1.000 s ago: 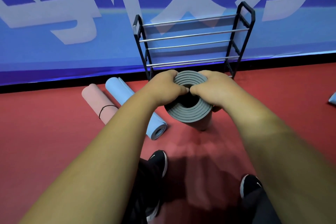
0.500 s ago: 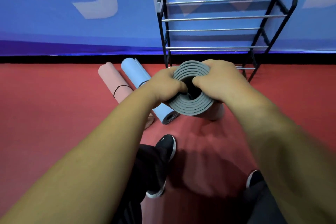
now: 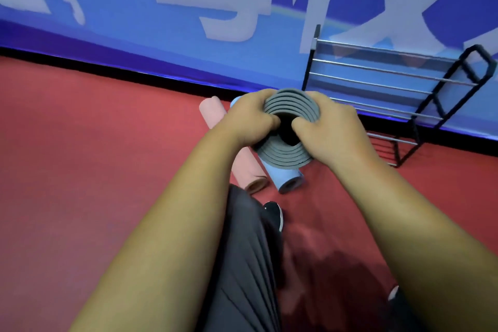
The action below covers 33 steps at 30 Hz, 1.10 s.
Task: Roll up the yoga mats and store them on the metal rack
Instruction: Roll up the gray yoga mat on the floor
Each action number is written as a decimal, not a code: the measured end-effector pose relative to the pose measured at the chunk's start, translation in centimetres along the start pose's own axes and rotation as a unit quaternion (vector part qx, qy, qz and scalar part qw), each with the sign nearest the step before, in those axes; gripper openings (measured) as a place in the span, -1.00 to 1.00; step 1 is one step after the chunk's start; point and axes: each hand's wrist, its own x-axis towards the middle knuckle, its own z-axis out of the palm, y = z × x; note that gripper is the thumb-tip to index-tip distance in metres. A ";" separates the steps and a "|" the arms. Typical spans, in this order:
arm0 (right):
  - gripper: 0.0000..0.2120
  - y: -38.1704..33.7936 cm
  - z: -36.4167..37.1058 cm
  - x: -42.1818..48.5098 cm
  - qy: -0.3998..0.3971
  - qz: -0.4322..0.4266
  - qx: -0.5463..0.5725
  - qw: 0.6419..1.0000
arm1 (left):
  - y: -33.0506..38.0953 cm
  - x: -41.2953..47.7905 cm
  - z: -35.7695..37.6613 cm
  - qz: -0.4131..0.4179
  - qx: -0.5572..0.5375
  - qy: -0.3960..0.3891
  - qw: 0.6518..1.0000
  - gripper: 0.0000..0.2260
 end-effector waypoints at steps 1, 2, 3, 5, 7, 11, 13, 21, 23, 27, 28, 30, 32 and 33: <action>-0.42 -1.5 0.8 0.0 -0.007 -0.010 0.004 1.000 | -0.6 -0.7 -1.7 0.000 -0.001 0.014 1.000 -0.56; -0.38 -3.1 1.7 0.0 -0.018 -0.024 0.006 1.000 | -1.4 -1.6 -3.4 0.000 -0.007 0.029 1.000 -0.55; -0.35 -4.7 2.8 0.0 -0.032 -0.042 0.009 0.999 | -2.4 -2.5 -5.0 -0.001 -0.011 0.047 0.999 -0.53; -0.34 -7.6 5.2 0.0 -0.064 -0.074 0.014 0.995 | -4.8 -4.4 -7.9 -0.012 -0.016 0.082 0.996 -0.50; -0.34 -10.7 8.2 -0.1 -0.100 -0.104 0.004 0.990 | -7.9 -6.5 -10.6 -0.027 -0.032 0.116 0.992 -0.46; -0.39 -15.9 15.6 -0.7 -0.178 -0.168 -0.071 0.967 | -15.4 -10.9 -14.9 -0.089 -0.084 0.174 0.977 -0.44; -0.52 -18.3 19.7 -1.2 -0.220 -0.198 -0.152 0.943 | -19.3 -13.6 -15.8 -0.120 -0.099 0.188 0.970 -0.42; -0.12 -24.8 34.1 -10.2 -0.423 -0.246 -0.362 0.793 | -32.7 -27.2 -14.0 -0.258 -0.290 0.204 0.899 -0.28; -0.07 -25.0 36.9 -13.3 -0.441 -0.266 -0.397 0.760 | -35.2 -30.7 -12.9 -0.284 -0.374 0.204 0.859 -0.25; -0.27 -21.9 41.1 -18.8 -0.407 -0.355 -0.435 0.720 | -40.4 -37.1 -10.6 -0.370 -0.539 0.206 0.728 -0.27; -0.31 -20.8 41.9 -20.0 -0.399 -0.361 -0.445 0.715 | -41.6 -38.7 -9.7 -0.413 -0.536 0.218 0.703 -0.34; -0.35 -19.1 43.4 -22.0 -0.403 -0.358 -0.462 0.704 | -43.3 -41.5 -7.8 -0.540 -0.435 0.233 0.682 -0.59; -0.44 -18.1 44.5 -23.5 -0.408 -0.374 -0.475 0.684 | -43.9 -44.4 -5.6 -0.656 -0.300 0.172 0.670 -0.69; -0.49 -17.8 44.9 -23.8 -0.404 -0.388 -0.479 0.676 | -44.6 -45.8 -4.2 -0.701 -0.253 0.127 0.654 -0.65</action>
